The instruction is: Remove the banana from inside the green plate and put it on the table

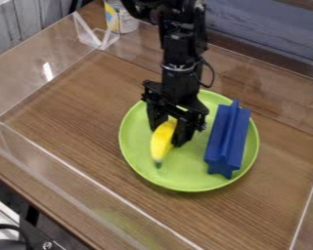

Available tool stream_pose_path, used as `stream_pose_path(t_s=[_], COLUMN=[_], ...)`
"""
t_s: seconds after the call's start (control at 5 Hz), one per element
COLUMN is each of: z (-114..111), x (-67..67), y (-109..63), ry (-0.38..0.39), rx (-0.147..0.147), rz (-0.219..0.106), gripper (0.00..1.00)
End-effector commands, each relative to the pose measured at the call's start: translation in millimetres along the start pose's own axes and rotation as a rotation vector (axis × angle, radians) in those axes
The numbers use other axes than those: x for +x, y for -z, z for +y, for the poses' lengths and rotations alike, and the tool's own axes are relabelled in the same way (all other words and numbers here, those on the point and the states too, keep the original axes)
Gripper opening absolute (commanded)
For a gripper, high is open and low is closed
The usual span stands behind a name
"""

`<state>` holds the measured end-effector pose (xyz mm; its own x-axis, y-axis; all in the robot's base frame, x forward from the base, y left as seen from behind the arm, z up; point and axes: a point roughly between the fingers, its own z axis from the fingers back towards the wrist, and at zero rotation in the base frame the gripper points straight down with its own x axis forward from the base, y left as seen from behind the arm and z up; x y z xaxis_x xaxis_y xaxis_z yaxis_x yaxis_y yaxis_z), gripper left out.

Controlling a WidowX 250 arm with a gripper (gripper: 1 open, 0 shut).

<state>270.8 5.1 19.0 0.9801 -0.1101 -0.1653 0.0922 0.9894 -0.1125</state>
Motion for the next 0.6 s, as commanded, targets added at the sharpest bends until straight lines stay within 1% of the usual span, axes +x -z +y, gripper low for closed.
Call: stream_pose_path(t_s=[0.0,0.4], z=[2,7], x=[-2.5,-5.1], y=[-10.8,-52.4], ry=[-0.005,-0.022], rx=[-0.003,0.000], rz=[-0.006,-0.062], gripper=[0.00,0.00])
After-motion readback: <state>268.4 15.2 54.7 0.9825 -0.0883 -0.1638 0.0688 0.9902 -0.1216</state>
